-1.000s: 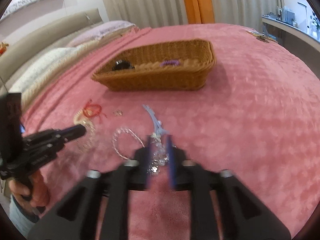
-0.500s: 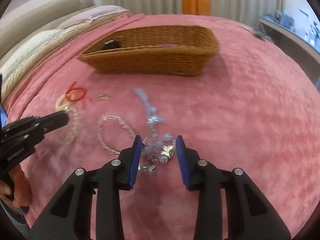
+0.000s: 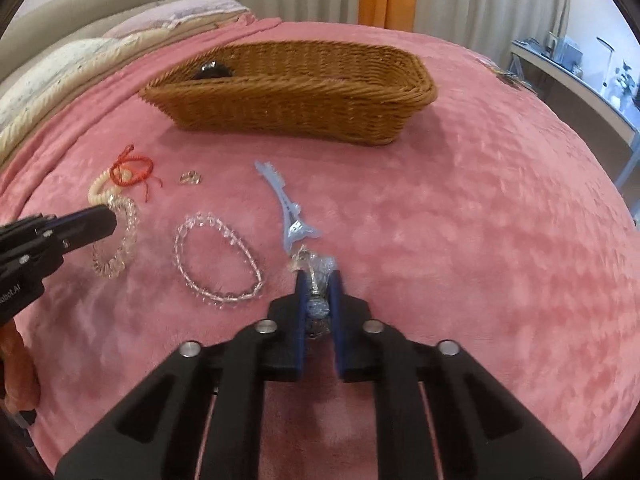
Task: Organize jewelry
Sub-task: 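Carry the silver charms and bead bracelet over the basket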
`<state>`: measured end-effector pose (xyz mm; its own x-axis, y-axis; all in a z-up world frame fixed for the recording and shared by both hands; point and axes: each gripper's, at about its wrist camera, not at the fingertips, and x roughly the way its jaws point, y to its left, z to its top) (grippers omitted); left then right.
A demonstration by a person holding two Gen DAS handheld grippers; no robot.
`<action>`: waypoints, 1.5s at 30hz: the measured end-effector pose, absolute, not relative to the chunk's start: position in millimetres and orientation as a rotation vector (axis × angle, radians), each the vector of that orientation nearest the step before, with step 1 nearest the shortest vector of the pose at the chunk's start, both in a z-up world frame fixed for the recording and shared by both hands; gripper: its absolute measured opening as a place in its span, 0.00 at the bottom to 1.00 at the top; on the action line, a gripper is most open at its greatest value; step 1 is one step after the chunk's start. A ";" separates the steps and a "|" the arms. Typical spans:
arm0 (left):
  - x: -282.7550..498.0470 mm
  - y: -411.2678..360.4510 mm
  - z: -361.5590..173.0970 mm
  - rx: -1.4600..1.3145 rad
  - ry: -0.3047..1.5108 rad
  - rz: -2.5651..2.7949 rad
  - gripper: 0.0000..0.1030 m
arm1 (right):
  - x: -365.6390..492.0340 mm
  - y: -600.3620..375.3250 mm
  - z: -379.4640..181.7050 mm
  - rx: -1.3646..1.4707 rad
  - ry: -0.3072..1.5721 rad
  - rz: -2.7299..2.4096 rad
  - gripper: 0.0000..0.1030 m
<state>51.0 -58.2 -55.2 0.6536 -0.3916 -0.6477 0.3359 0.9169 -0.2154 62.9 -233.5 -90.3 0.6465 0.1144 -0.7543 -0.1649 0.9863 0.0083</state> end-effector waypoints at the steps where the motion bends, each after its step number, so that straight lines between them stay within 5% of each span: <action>1: 51.2 -57.9 -55.1 -0.082 0.751 -0.413 0.08 | 61.1 -235.6 -87.5 -0.052 0.840 0.167 0.07; 11: 44.9 -51.2 -36.9 -0.108 0.692 -0.415 0.08 | 40.0 -250.0 -43.8 0.050 0.700 0.214 0.07; 25: 93.4 -59.0 96.9 -0.057 0.480 -0.358 0.08 | 100.4 -237.7 85.7 0.032 0.505 0.226 0.07; 45: 220.5 -90.0 -5.0 -0.095 0.638 -0.352 0.08 | 254.9 -250.2 -31.0 0.177 0.768 0.218 0.07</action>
